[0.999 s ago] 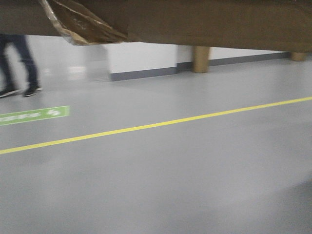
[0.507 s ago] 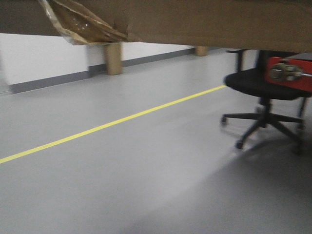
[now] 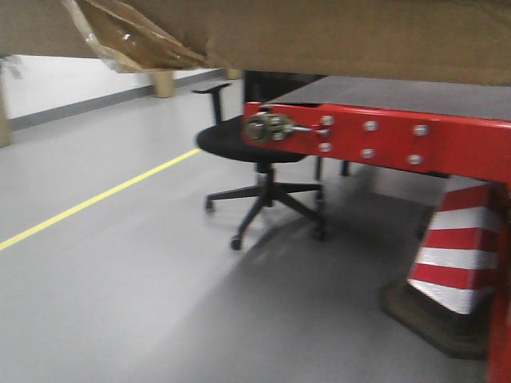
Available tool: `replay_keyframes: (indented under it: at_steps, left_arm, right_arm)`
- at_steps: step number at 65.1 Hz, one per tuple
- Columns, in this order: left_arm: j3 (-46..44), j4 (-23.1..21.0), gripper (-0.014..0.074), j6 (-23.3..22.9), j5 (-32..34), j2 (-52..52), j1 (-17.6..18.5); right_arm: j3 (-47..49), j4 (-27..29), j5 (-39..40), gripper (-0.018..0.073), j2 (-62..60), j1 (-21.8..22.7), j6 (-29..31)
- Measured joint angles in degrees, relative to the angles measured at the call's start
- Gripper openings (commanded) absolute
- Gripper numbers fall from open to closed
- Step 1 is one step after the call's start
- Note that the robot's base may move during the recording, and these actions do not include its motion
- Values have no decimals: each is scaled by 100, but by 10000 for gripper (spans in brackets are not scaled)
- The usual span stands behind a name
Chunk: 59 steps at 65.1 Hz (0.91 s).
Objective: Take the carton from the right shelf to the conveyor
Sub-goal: 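Hold the carton with both grippers while driving toward the red conveyor, then carry the carton over the grey conveyor belt with both grippers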
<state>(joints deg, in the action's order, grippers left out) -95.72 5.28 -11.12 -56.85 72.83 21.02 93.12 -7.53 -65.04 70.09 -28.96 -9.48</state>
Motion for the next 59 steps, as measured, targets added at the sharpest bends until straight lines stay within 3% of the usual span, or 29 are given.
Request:
replay_keyframes:
  at_steps: [59]
  left_arm:
    - [0, 123, -10, 0, 32, 0, 0]
  right_arm:
    - [0, 24, 12, -67, 0, 0, 0]
